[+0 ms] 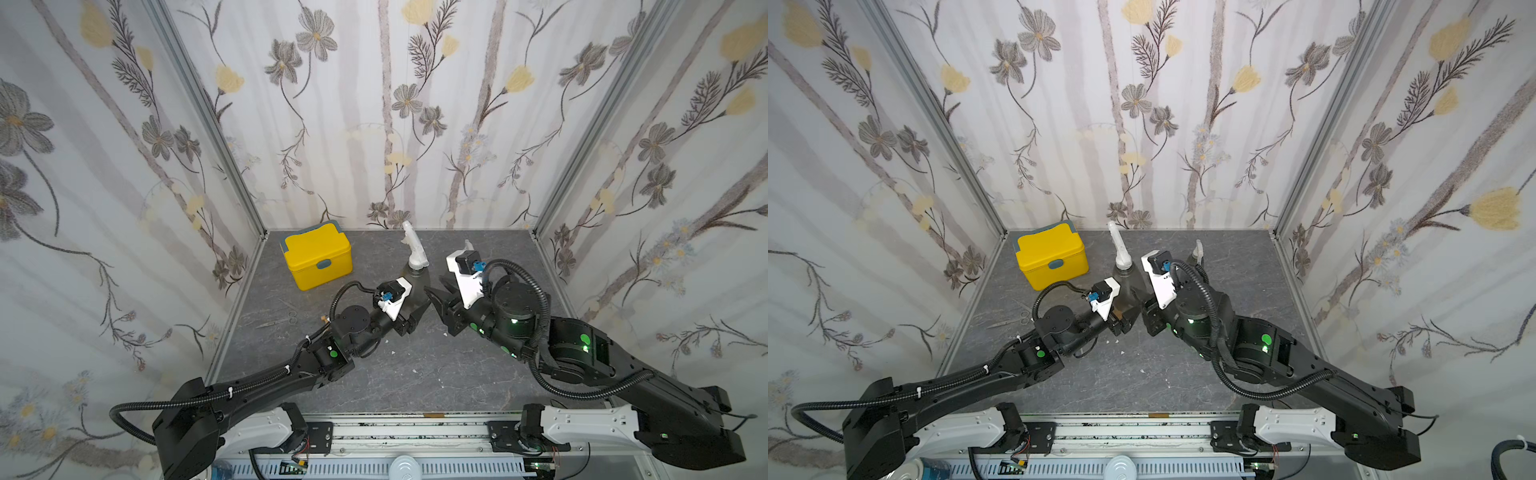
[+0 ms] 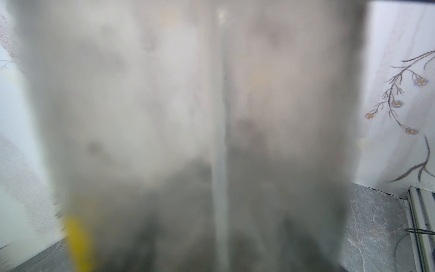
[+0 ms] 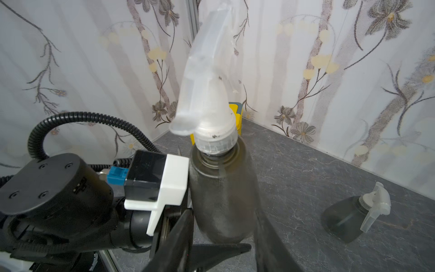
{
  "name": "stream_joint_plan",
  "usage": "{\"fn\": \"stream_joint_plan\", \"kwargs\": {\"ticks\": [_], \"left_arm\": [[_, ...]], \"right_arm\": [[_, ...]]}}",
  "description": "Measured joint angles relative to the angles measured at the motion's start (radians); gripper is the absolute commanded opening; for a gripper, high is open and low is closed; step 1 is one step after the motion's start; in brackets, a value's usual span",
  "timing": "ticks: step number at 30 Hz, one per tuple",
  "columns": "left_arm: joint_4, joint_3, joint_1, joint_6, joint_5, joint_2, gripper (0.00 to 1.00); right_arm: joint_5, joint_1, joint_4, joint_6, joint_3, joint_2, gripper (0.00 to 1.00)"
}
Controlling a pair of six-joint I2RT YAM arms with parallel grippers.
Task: Attach spray nozzles to spray bottles
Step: Screw the spray nozzle on the spray bottle.
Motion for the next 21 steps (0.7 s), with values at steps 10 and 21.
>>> {"fn": "stream_joint_plan", "kwargs": {"ticks": [10, 21], "left_arm": [[0.0, 0.0, 0.0, 0.0, 0.077, -0.002, 0.69], [-0.001, 0.0, 0.0, -0.001, 0.11, -0.005, 0.68]], "right_arm": [[-0.672, -0.389, 0.125, -0.108, -0.004, -0.004, 0.55], [-0.866, -0.452, 0.157, -0.137, 0.044, 0.091, 0.51]]}}
